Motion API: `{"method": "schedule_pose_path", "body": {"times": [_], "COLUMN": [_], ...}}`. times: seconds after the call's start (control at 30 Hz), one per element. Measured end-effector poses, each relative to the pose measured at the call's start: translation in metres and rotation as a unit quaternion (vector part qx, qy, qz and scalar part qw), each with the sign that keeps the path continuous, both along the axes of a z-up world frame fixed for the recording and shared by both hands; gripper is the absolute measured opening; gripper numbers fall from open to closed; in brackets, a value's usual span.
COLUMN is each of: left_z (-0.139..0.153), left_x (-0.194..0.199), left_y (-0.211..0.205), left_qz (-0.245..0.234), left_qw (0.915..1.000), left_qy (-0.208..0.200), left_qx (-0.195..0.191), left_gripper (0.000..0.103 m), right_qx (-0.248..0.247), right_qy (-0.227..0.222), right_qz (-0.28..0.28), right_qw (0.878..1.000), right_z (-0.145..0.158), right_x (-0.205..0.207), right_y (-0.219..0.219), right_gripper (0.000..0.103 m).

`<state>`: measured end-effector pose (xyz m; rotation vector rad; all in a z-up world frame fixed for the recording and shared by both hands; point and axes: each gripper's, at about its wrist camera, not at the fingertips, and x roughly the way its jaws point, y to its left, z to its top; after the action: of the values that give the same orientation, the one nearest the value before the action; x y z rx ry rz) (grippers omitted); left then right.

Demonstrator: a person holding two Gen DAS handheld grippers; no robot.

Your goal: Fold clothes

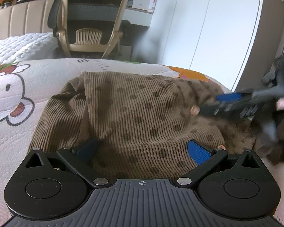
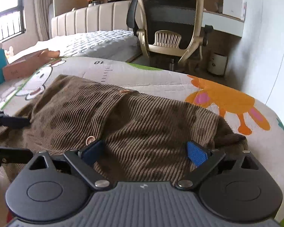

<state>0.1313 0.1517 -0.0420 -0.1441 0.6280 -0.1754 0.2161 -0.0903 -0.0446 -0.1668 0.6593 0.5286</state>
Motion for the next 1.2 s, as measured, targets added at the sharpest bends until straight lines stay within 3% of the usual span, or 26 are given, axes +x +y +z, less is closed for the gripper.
{"method": "schedule_pose_path", "body": {"times": [0.17, 0.3, 0.5, 0.73, 0.83, 1.0, 1.2], "left_z": [0.000, 0.000, 0.000, 0.000, 0.000, 0.000, 0.001], "left_x": [-0.001, -0.001, -0.001, 0.000, -0.001, -0.001, 0.000], "left_y": [0.001, 0.001, 0.001, 0.002, 0.003, 0.003, 0.002], "left_qz": [0.001, 0.001, 0.002, 0.003, 0.004, 0.004, 0.003], "left_qw": [1.0000, 1.0000, 1.0000, 0.9999, 0.9999, 0.9998, 0.9999], "left_qy": [-0.001, -0.002, -0.002, -0.002, -0.003, -0.003, -0.001], "left_qx": [-0.005, -0.007, -0.008, -0.012, -0.015, -0.018, -0.014], "left_gripper": [0.103, 0.103, 0.103, 0.103, 0.103, 0.103, 0.103], "right_qx": [0.006, -0.010, -0.031, 0.048, 0.021, -0.032, -0.009], "right_qy": [-0.011, 0.010, -0.011, -0.007, -0.020, -0.014, -0.020], "right_qz": [0.013, 0.004, 0.009, -0.014, -0.024, -0.033, -0.023], "right_qw": [1.000, 1.000, 0.999, 0.999, 0.999, 0.999, 0.999], "right_z": [0.012, -0.007, -0.013, 0.021, 0.020, -0.006, 0.010], "right_x": [-0.023, -0.028, -0.038, -0.018, 0.003, 0.022, -0.005], "right_y": [-0.012, -0.020, -0.014, -0.030, -0.019, -0.003, -0.012], "right_gripper": [0.096, 0.096, 0.098, 0.098, 0.098, 0.102, 0.100]}}
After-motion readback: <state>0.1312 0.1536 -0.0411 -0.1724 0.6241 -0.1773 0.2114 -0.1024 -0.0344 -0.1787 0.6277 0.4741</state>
